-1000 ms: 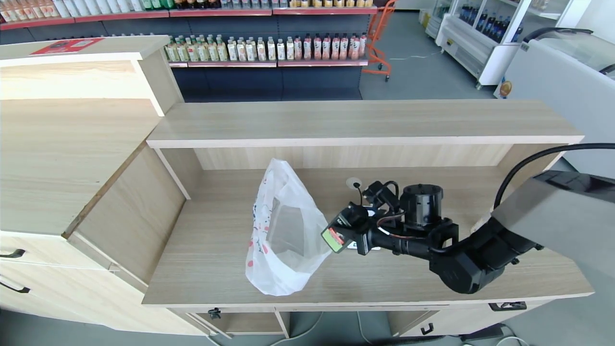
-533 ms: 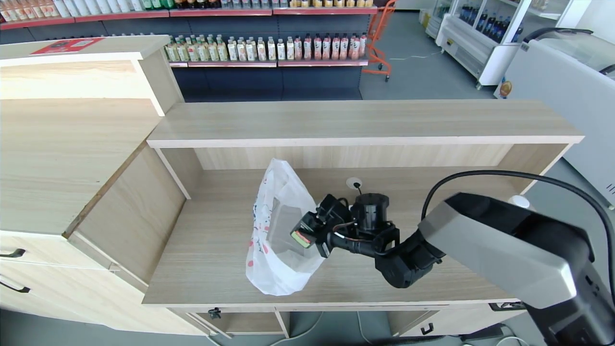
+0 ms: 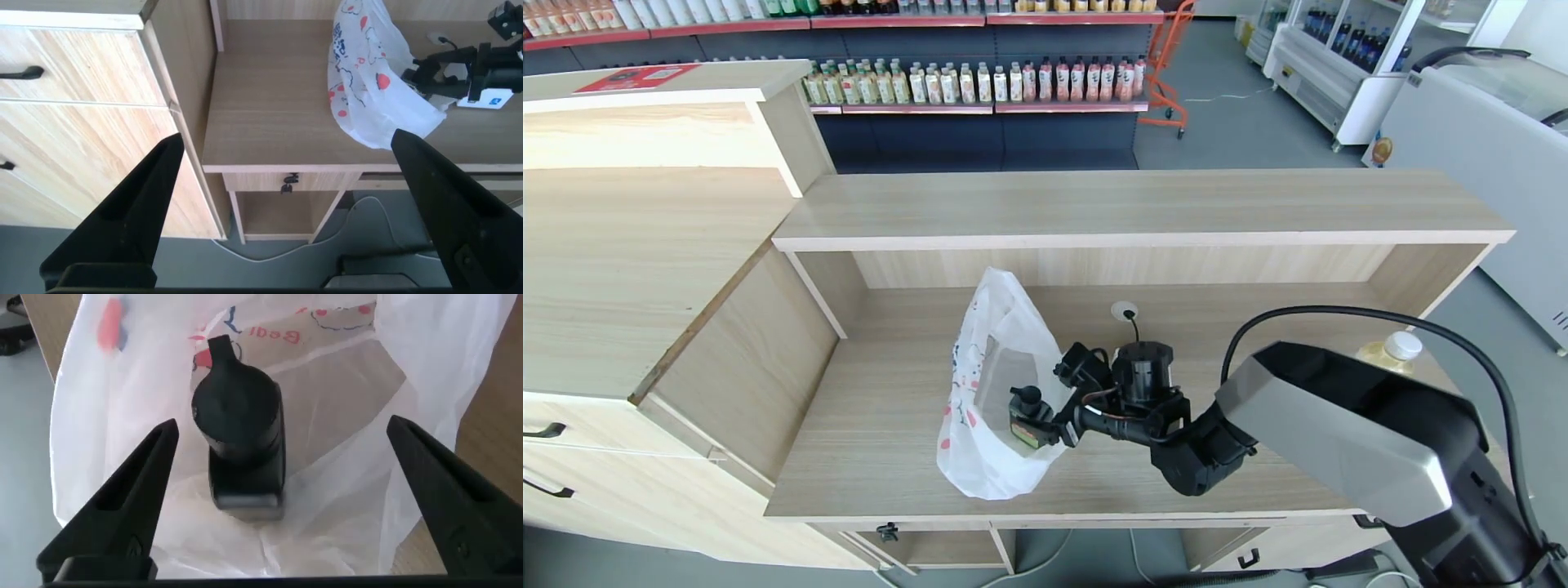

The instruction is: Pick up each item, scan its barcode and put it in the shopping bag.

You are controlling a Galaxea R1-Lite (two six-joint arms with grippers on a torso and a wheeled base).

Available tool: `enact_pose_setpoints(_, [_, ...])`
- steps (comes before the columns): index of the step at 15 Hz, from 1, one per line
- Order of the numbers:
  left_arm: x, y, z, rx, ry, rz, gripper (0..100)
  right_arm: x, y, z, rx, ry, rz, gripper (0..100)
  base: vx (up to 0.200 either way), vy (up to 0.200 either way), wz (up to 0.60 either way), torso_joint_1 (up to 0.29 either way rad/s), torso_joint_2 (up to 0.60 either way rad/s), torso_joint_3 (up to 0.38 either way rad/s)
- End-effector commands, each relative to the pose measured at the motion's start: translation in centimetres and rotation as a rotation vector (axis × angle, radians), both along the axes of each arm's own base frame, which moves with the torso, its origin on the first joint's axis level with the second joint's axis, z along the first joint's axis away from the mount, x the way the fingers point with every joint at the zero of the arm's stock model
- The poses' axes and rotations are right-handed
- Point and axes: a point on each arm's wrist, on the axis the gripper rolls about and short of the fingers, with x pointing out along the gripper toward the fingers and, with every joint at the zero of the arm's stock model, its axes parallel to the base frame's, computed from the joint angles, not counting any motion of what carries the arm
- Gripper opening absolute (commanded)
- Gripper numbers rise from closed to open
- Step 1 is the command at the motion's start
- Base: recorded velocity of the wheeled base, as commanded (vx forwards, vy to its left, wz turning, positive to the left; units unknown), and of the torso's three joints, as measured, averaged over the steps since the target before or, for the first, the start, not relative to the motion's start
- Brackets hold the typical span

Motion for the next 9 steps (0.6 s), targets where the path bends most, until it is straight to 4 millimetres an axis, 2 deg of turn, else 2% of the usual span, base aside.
enact_pose_setpoints(1, [0.0, 0.0, 0.0, 0.0, -0.001, -0.001, 100, -0.1, -0.6, 3.0, 0.08, 0.053, -0.032, 100, 0.0, 0.0, 0.0, 0.0, 0.0, 0.0])
enact_pose_setpoints(3, [0.0, 0.0, 0.0, 0.0, -0.001, -0.001, 100, -0.5, -2.5, 6.1, 0.186, 0.181, -0.096, 100, 0.0, 0.0, 0.0, 0.0, 0.0, 0.0])
enact_pose_setpoints(4, [0.0, 0.0, 0.0, 0.0, -0.001, -0.001, 100, -0.7, -3.2, 6.9, 0.209, 0.211, -0.112, 100, 0.0, 0.0, 0.0, 0.0, 0.0, 0.0])
enact_pose_setpoints(5, [0.0, 0.0, 0.0, 0.0, -0.001, -0.001, 100, -2.1, -5.5, 9.1, 0.258, 0.268, -0.155, 100, 0.0, 0.0, 0.0, 0.0, 0.0, 0.0])
enact_pose_setpoints(8, [0.0, 0.0, 0.0, 0.0, -0.001, -0.001, 100, -7.2, -11.8, 12.5, 0.268, 0.294, -0.252, 100, 0.0, 0.0, 0.0, 0.0, 0.0, 0.0])
enact_pose_setpoints(9, [0.0, 0.0, 0.0, 0.0, -0.001, -0.001, 100, -9.2, -13.6, 14.4, 0.285, 0.272, -0.278, 100, 0.0, 0.0, 0.0, 0.0, 0.0, 0.0])
